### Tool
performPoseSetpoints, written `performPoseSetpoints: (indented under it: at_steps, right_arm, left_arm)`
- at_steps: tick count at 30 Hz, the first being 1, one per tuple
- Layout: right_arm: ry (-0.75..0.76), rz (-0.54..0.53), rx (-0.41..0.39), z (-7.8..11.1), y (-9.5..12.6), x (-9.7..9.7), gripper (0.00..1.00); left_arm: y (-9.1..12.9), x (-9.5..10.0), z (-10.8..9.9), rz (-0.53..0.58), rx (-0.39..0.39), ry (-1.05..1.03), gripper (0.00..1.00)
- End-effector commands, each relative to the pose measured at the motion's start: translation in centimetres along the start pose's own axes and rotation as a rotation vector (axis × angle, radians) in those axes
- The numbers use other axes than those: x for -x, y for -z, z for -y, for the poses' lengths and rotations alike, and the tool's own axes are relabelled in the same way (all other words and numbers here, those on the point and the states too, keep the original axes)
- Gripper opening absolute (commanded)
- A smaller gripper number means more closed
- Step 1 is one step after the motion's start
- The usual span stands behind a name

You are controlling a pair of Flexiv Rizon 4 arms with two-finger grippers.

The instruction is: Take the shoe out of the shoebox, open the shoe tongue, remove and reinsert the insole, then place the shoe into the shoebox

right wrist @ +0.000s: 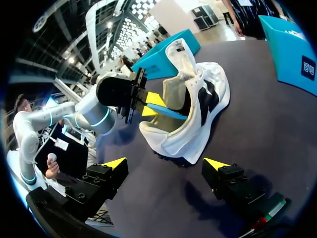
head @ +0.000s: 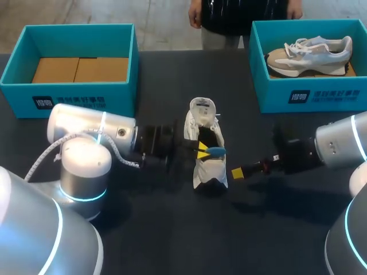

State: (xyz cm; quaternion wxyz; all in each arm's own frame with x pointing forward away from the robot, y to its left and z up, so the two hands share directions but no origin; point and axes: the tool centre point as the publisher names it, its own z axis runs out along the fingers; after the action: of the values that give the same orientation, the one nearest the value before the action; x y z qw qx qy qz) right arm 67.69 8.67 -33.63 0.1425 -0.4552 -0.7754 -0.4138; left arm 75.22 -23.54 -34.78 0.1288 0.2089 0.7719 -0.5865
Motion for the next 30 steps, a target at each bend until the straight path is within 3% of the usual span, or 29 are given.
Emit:
performPoseSetpoints:
  at_steps: [1, 3, 5, 8, 21, 25, 26, 30]
  right_arm:
    - [-0.003, 0.001, 0.0, 0.1, 0.1, -0.1, 1.0]
    - [-0.005, 0.002, 0.001, 0.1, 0.1, -0.1, 1.0]
    - [-0.006, 0.003, 0.002, 0.1, 0.1, -0.1, 1.0]
    - [-0.007, 0.004, 0.001, 0.0, 0.0, -0.1, 1.0]
    - [-0.006, 0.003, -0.005, -0.3, -0.5, -0.3, 1.0]
    - [-0.008, 0.002, -0.005, -0.3, -0.6, -0.4, 1.0]
    - [-0.008, 0.002, -0.005, -0.3, -0.6, -0.4, 1.0]
    - [-0.01, 0.003, -0.005, -0.3, -0.6, -0.5, 1.0]
  left_arm:
    - [-0.2, 0.3, -0.4, -0.006, 0.005, 0.003, 0.0]
    - [-0.1, 0.3, -0.4, -0.003, 0.004, 0.004, 0.0]
    - [0.0, 0.3, -0.2, 0.001, -0.002, 0.004, 0.43]
    - [0.1, 0.4, 0.3, 0.004, -0.014, -0.003, 0.49]
    - [0.7, 0.5, 2.0, 0.007, -0.053, -0.039, 0.38]
    - [0.7, 0.3, 2.0, 0.005, -0.058, -0.038, 0.31]
    - [0.7, 0.3, 2.0, 0.002, -0.062, -0.036, 0.28]
    - [0.4, 0.0, 2.1, -0.01, -0.071, -0.03, 0.02]
